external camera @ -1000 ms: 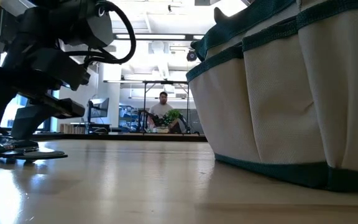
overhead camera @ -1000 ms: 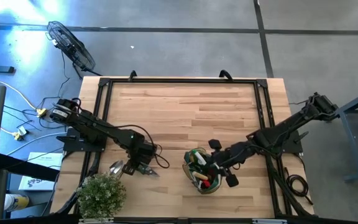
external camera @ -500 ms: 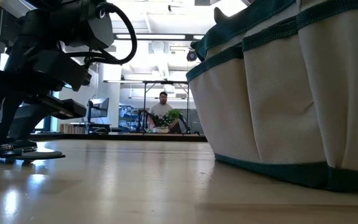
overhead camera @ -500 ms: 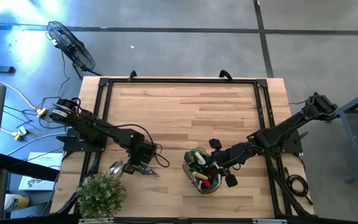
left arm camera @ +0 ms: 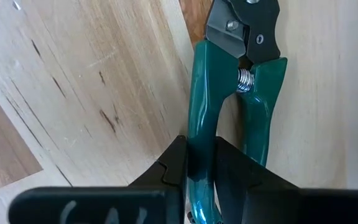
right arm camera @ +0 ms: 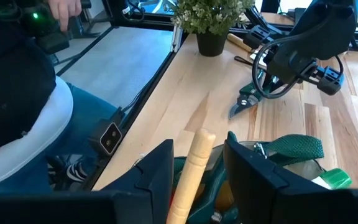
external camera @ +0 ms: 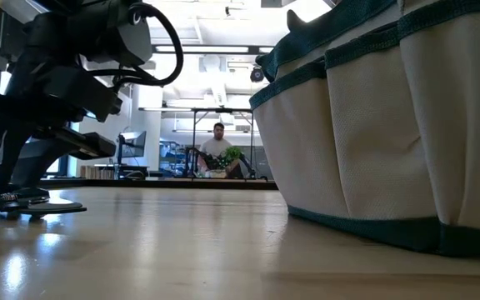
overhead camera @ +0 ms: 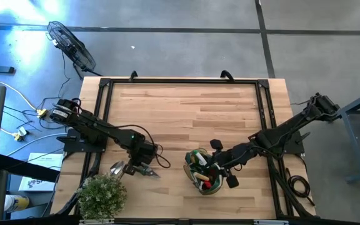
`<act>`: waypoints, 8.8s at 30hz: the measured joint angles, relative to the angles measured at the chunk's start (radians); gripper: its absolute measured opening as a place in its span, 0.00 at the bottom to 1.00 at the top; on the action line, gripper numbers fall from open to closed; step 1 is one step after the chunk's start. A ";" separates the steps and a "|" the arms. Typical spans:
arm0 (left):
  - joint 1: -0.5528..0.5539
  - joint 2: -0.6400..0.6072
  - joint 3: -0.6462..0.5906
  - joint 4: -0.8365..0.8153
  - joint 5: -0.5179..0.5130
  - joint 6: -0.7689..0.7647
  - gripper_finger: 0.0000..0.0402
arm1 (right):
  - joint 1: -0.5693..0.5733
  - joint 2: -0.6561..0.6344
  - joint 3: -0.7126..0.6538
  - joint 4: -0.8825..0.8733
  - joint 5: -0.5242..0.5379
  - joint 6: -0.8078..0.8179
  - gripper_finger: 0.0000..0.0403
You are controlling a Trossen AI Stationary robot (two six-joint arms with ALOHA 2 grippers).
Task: Pick & Place Garden tools in Gardening bag
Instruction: Put the green shear scissors into the green gardening bag
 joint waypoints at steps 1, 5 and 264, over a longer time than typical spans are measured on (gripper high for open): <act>0.000 0.000 0.001 -0.003 -0.003 0.000 0.11 | 0.000 0.000 0.000 0.006 0.000 0.000 0.33; -0.002 0.000 0.029 -0.072 -0.038 0.002 0.11 | 0.000 0.000 0.000 0.017 0.000 -0.002 0.33; 0.275 -0.325 0.094 1.061 -0.498 0.313 0.11 | -0.428 0.150 0.000 0.794 0.176 -0.337 0.18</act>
